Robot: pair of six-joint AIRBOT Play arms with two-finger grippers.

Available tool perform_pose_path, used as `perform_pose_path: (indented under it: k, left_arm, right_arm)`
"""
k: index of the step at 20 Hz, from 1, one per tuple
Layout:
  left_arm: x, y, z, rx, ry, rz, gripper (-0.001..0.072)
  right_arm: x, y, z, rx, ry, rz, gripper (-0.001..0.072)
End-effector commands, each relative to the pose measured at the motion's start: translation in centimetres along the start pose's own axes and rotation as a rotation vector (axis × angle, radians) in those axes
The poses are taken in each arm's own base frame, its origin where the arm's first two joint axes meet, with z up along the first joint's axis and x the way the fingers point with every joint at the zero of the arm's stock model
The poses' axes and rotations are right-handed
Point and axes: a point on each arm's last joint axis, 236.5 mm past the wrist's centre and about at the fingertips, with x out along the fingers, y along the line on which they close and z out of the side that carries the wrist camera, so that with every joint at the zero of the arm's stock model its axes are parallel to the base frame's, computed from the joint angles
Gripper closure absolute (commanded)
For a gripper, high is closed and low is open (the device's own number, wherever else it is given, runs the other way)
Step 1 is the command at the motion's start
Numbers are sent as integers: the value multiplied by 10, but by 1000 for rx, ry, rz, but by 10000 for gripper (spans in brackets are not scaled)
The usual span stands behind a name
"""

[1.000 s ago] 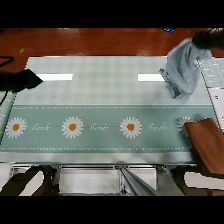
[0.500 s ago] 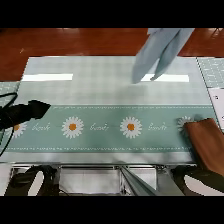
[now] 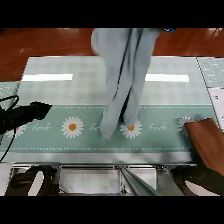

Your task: Fold the shirts.

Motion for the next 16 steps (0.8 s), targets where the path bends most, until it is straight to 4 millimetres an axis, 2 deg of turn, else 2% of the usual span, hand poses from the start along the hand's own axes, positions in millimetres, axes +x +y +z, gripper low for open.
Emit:
perform_pose_path:
  k: [1, 2, 4, 6, 8, 9, 11, 12, 13, 14, 15, 16]
  left_arm:
    - [0, 1, 5, 0, -24, 5, 200]
    - [0, 1, 5, 0, -25, 5, 200]
    - [0, 1, 5, 0, -25, 5, 200]
    - [0, 1, 5, 1, -24, 4, 199]
    - [0, 1, 5, 5, -25, 5, 199]
    - [0, 1, 6, 43, -30, 6, 199]
    - [3, 3, 2, 138, -9, 34, 199]
    - [5, 7, -4, 180, 18, 60, 199]
    - [8, 15, -9, 200, 48, 91, 199]
    - [9, 30, -11, 192, 69, 147, 199]
    - [9, 51, -10, 153, 78, 223, 200]
    - [9, 70, -8, 102, 85, 281, 200]
  right_arm:
    - [82, 55, -112, 81, 273, 113, 683]
    - [109, 64, -140, 115, 315, 117, 682]
    - [155, 68, -189, 196, 380, 94, 682]
    - [187, 65, -224, 321, 455, 62, 662]
    - [196, 62, -236, 355, 490, 72, 293]
    - [188, 51, -232, 335, 507, 65, 303]
    - [151, 5, -205, 340, 511, -5, 303]
    - [120, -32, -189, 335, 485, -83, 303]
    - [82, -75, -177, 325, 459, -198, 303]
    - [41, -116, -175, 333, 458, -334, 303]
    - [-6, -155, -182, 360, 457, -488, 304]
    - [-47, -184, -193, 396, 450, -612, 304]
